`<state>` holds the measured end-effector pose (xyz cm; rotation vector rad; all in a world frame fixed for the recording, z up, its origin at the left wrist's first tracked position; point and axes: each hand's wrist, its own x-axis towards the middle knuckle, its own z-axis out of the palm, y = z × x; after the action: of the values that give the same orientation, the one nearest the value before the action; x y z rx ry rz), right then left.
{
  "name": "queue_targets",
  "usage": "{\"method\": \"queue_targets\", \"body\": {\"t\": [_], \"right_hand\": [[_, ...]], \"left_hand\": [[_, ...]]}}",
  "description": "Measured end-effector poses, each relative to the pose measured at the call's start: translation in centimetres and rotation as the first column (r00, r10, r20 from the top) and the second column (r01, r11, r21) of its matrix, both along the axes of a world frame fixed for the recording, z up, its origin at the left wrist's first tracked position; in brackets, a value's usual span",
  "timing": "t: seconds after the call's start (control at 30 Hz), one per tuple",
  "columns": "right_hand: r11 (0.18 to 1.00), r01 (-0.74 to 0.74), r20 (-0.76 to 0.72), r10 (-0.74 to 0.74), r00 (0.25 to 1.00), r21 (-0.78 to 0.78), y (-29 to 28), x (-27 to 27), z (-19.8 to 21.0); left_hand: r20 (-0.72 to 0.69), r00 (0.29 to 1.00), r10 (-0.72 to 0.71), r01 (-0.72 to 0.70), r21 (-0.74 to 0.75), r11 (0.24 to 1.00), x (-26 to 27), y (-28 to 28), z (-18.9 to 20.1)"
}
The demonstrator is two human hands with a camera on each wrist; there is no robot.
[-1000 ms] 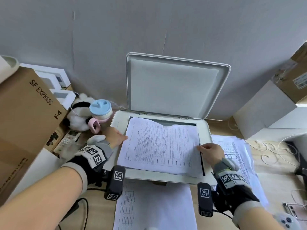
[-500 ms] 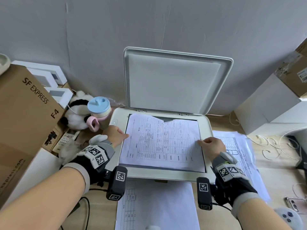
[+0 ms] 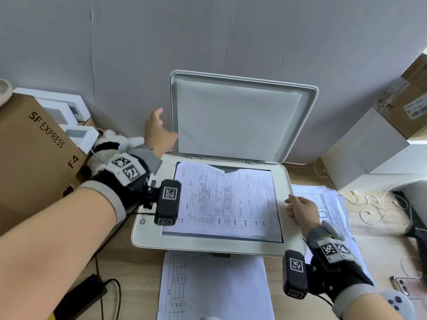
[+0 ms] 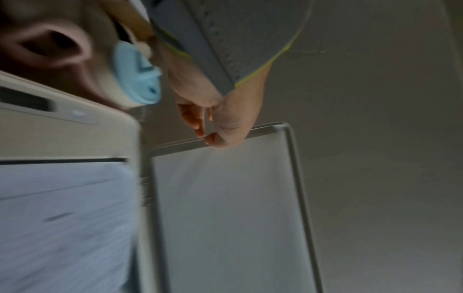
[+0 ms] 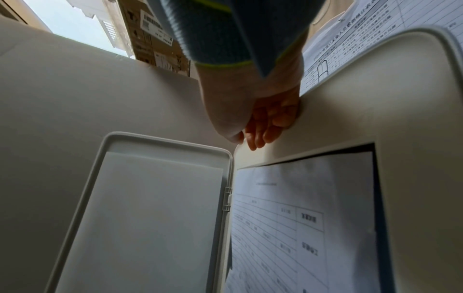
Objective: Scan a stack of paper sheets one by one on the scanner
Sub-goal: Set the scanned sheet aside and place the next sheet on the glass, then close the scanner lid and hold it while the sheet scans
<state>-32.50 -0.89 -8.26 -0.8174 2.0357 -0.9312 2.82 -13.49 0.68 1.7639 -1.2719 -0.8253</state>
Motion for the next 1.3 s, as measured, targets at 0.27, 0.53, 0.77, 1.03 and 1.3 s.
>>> {"method": "queue_targets", "body": {"t": [0.27, 0.53, 0.77, 1.03, 1.3], "right_hand": [[0.996, 0.072, 0.168, -0.062, 0.984, -0.059, 1.3, -1.4, 0.6], [0.993, 0.039, 0.493, 0.023, 0.870, -0.116, 1.7, -2.3, 2.9], [0.991, -0.007, 0.510, 0.075, 0.857, -0.135, 2.1, -2.5, 5.9], [0.989, -0.140, 0.196, 0.127, 0.972, 0.050, 4.4, -2.2, 3.8], [0.997, -0.031, 0.094, 0.025, 0.995, 0.068, 5.0, -3.1, 2.8]], "left_hand": [[-0.235, 0.970, 0.061, -0.082, -0.082, 0.993, -0.8, -1.9, 3.6], [-0.542, 0.815, 0.204, -0.196, 0.073, 0.978, 1.8, 2.6, 2.3], [-0.285, 0.958, 0.018, 0.045, 0.215, 0.976, 2.9, 7.5, -1.4], [-0.291, 0.956, 0.046, 0.085, 0.422, 0.902, 4.0, 9.8, -5.9], [0.001, 0.998, 0.071, -0.067, 0.318, 0.946, 5.8, 11.1, -8.2]]}}
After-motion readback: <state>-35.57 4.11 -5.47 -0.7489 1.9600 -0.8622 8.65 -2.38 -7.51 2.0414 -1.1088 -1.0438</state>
